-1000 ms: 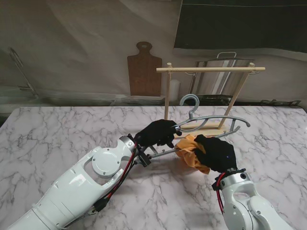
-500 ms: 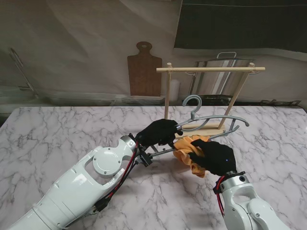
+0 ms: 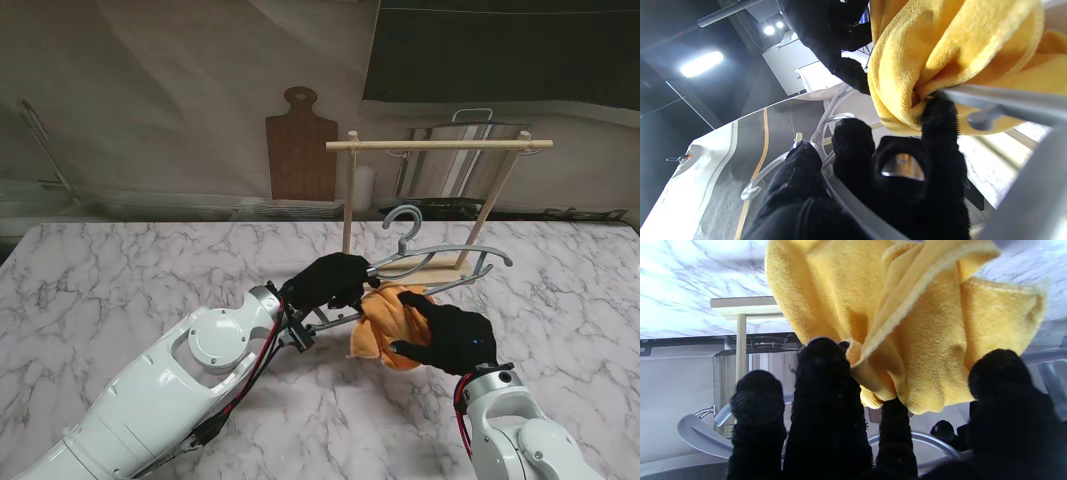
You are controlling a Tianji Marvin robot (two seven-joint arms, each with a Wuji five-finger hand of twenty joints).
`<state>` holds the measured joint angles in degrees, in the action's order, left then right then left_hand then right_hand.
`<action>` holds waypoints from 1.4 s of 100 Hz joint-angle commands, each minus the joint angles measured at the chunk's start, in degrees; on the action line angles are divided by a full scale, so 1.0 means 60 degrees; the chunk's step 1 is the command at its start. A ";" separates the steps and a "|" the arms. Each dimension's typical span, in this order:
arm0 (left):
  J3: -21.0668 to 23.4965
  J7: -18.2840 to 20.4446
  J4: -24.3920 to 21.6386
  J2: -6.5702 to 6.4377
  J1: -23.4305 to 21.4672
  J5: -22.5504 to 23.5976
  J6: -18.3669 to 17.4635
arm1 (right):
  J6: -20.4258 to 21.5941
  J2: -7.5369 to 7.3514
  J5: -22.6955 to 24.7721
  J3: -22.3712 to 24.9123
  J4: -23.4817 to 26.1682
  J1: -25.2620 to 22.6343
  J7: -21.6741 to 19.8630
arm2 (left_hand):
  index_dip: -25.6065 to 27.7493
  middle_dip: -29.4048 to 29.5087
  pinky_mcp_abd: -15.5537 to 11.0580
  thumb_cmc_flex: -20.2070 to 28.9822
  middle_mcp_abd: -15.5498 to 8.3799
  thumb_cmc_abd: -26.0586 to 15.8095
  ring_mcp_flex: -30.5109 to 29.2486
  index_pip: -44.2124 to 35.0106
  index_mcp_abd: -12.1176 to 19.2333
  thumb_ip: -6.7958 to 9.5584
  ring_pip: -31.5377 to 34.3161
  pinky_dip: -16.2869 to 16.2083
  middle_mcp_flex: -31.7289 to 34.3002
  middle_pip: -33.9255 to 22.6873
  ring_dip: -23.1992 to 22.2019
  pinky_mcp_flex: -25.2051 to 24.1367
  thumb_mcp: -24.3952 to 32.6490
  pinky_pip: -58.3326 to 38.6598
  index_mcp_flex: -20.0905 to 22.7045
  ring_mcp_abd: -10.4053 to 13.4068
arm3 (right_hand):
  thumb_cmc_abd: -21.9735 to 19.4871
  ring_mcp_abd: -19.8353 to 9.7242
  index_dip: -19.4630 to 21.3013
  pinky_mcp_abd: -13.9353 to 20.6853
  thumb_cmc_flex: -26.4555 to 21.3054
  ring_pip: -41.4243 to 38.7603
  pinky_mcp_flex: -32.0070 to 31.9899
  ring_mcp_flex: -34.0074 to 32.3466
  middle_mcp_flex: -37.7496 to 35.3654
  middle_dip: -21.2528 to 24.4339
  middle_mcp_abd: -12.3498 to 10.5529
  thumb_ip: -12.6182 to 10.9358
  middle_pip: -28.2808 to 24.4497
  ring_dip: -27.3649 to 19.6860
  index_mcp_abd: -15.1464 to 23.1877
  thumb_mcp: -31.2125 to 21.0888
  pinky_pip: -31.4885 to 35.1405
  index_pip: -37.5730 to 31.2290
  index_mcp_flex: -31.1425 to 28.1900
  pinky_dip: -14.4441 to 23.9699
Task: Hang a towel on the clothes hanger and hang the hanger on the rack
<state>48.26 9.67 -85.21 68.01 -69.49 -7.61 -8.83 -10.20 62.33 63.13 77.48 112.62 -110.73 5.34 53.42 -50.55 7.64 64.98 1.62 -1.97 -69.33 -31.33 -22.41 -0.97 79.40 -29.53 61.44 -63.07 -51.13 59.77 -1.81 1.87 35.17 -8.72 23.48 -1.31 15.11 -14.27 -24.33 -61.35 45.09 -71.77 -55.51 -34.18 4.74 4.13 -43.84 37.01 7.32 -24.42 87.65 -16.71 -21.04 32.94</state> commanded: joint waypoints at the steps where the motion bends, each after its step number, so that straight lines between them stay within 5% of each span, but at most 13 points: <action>1: 0.0013 0.0172 -0.0121 0.0004 0.0031 -0.0019 -0.0022 | -0.0094 -0.0053 0.0092 0.0069 0.0017 -0.0135 -0.0166 | 0.0074 -0.0025 -0.0848 0.0733 -0.0481 -0.0252 -0.0335 -0.0236 0.0923 0.0438 0.0400 -0.0148 0.0223 -0.0290 0.0069 0.0446 0.0203 -2.0116 0.0418 -0.0730 | 0.0330 0.0057 -0.0175 -0.0039 0.0521 0.0055 -0.0120 0.0178 0.0222 0.0062 -0.0219 0.0158 -0.0156 0.0028 -0.0841 -0.0228 -0.0024 0.0126 0.0188 0.0155; 13: 0.0063 0.0124 -0.0131 -0.0022 0.0059 0.0229 -0.0041 | -0.0062 -0.0046 0.0182 0.0190 0.0096 -0.0305 -0.0075 | 0.0086 -0.0025 -0.0845 0.0732 -0.0497 -0.0273 -0.0335 -0.0226 0.0947 0.0440 0.0402 -0.0157 0.0211 -0.0290 0.0074 0.0446 0.0210 -2.0113 0.0398 -0.0730 | 0.0440 0.0089 -0.0024 -0.0070 0.0600 0.0127 -0.0185 0.0254 0.0017 0.0071 -0.0124 0.0178 -0.0200 0.0017 -0.1034 -0.0370 -0.0075 -0.0250 -0.0954 0.0161; 29: 0.0104 -0.0033 -0.0126 0.0007 0.0108 0.0370 0.0022 | 0.0185 -0.0014 0.0200 0.0267 0.0154 -0.0586 0.0392 | 0.0102 -0.0030 -0.0844 0.0721 -0.0497 -0.0270 -0.0328 -0.0222 0.0949 0.0438 0.0403 -0.0167 0.0195 -0.0294 0.0080 0.0446 0.0204 -2.0109 0.0391 -0.0729 | 0.0222 0.0144 0.0344 -0.0121 -0.0015 0.0217 -0.0218 0.0157 -0.0465 0.0187 -0.0031 0.0187 0.0046 -0.0009 -0.0070 -0.0300 -0.0142 -0.0820 -0.2007 0.0196; 73: 0.0185 -0.0048 -0.0261 -0.0102 0.0156 0.0924 -0.0225 | 0.0301 0.0210 -0.0247 0.0887 0.0507 -0.1117 0.1681 | 0.0119 -0.0036 -0.0843 0.0671 -0.0536 -0.0282 -0.0263 -0.0223 0.1035 0.0427 0.0388 -0.0184 0.0172 -0.0283 0.0082 0.0445 0.0190 -2.0096 0.0382 -0.0713 | -0.0805 0.0359 0.1436 -0.0277 -0.0828 0.0328 -0.0215 -0.0091 -0.1096 0.0099 0.0083 -0.0081 0.0008 -0.0047 -0.0741 0.0776 -0.0227 -0.1762 -0.4133 0.0223; 117: 0.0683 0.0686 -0.0616 -0.0553 -0.0295 0.1565 -0.0955 | 0.0156 0.0439 -0.0454 0.1767 0.1739 -0.1993 0.2454 | 0.0134 -0.0046 -0.0846 0.0650 -0.0595 -0.0227 -0.0228 -0.0243 0.1106 0.0432 0.0368 -0.0170 0.0188 -0.0267 0.0069 0.0442 0.0193 -2.0041 0.0422 -0.0685 | -0.1149 0.0818 0.1856 -0.0598 -0.1080 0.1525 -0.1067 0.0712 -0.0427 0.0327 0.0323 -0.0163 0.0711 -0.0280 -0.0905 0.1097 -0.0874 -0.1595 -0.4147 0.0157; 124: 0.0836 0.0817 -0.0722 -0.0638 -0.0452 0.1658 -0.1089 | 0.0214 0.0471 -0.0451 0.1824 0.1717 -0.2002 0.2750 | 0.0131 -0.0046 -0.0847 0.0648 -0.0602 -0.0221 -0.0242 -0.0242 0.1092 0.0434 0.0360 -0.0170 0.0199 -0.0263 0.0072 0.0442 0.0195 -2.0040 0.0435 -0.0661 | -0.1089 0.0903 0.1944 -0.0699 -0.1124 0.2126 -0.1404 0.1068 -0.0102 0.0407 0.0334 -0.0181 0.1015 -0.0336 -0.0871 0.1137 -0.1232 -0.1501 -0.4108 0.0141; 140: 0.1185 0.1108 -0.1004 -0.0823 -0.0832 0.1859 -0.1406 | 0.0516 0.0494 -0.0424 0.1919 0.1577 -0.1870 0.3120 | 0.0135 -0.0047 -0.0850 0.0633 -0.0631 -0.0209 -0.0266 -0.0251 0.1124 0.0436 0.0343 -0.0169 0.0223 -0.0255 0.0078 0.0441 0.0194 -2.0034 0.0456 -0.0624 | -0.0832 0.1365 0.1988 -0.0964 -0.0962 0.5639 -0.3637 0.3763 0.2431 0.1120 0.0467 -0.0176 0.2487 -0.1232 -0.0898 0.0954 -0.3156 -0.0827 -0.3022 -0.0013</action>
<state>54.98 14.94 -90.24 63.86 -73.66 3.25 -16.38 -8.12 65.25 60.35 88.70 122.69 -122.42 23.61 53.41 -50.55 7.64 64.98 2.16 -1.97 -69.35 -31.53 -20.87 -0.97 79.53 -29.80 61.79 -63.09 -51.02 59.86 -1.82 1.87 36.44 -8.73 18.87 5.48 26.08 -18.21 -29.57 -34.11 27.46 -54.46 -45.76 -29.37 7.81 3.96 -32.35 32.17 2.95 -18.58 73.17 -24.04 -42.68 33.51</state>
